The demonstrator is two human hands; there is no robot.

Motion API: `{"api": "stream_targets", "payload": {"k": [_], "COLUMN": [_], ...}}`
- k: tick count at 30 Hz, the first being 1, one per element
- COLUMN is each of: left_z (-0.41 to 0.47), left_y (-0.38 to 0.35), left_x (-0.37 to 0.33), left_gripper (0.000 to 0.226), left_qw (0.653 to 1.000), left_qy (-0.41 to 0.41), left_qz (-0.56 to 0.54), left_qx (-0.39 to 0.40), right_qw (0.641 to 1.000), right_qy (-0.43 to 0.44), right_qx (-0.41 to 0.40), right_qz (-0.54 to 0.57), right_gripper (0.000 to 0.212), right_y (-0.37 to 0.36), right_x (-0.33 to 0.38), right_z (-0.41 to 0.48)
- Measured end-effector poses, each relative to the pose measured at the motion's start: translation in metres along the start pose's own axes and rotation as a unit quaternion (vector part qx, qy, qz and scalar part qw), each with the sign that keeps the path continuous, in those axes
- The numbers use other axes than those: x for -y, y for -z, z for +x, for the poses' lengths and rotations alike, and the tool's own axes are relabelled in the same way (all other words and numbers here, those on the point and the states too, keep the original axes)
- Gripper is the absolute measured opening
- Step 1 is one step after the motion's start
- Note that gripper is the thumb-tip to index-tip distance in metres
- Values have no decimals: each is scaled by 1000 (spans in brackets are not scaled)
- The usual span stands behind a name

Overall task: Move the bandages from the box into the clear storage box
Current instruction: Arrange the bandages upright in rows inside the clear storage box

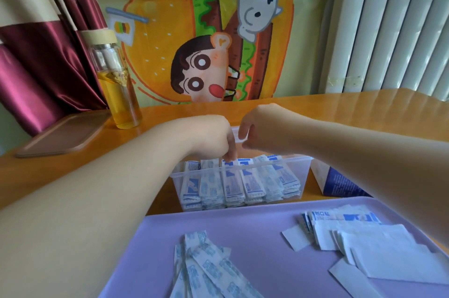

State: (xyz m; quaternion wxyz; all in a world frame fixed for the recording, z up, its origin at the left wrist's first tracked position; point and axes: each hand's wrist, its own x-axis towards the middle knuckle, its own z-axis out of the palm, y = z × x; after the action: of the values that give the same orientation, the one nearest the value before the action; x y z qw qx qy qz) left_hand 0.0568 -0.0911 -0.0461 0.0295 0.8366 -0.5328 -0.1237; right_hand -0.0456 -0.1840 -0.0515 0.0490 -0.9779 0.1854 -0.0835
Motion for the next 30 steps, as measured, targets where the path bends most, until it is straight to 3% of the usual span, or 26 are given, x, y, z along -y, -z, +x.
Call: {"api": "stream_targets", "payload": {"k": [4,7,9,12,14,17,20,23,30], "left_z": [-36,-77,-102,-131,-144,-160,-171,-177,-182], "left_y": [1,-13,-28,-51,-61,-70,-72,-74,-76], "left_x": [-4,0,7,17,21,17,9,0,-16], "left_gripper": [33,33,30,25,24,33,33,24,9], "left_qw": [989,975,975,962,929,830,745,714,644], "left_qy": [-23,-27,11,87,142,218,228,222,241], "left_qz": [-30,-57,-121,-235,-331,-510,-626,-662,-721], "left_qx": [-146,-215,-184,-105,-82,-59,-41,-48,-83], "right_qw": [988,984,989,965,946,913,888,881,910], "right_qy": [15,9,-8,-46,-73,-130,-141,-140,-143], "right_qx": [-132,-128,-37,193,252,250,279,285,261], "right_qz": [83,125,146,169,189,295,337,350,290], "right_gripper": [13,10,10,27,36,33,29,30,34], "right_y": [10,12,7,-7,-17,-26,-28,-29,-29], "right_x": [7,17,26,44,51,59,74,83,95], "right_z": [-27,-56,-75,-96,-101,-105,-108,-109,-104]}}
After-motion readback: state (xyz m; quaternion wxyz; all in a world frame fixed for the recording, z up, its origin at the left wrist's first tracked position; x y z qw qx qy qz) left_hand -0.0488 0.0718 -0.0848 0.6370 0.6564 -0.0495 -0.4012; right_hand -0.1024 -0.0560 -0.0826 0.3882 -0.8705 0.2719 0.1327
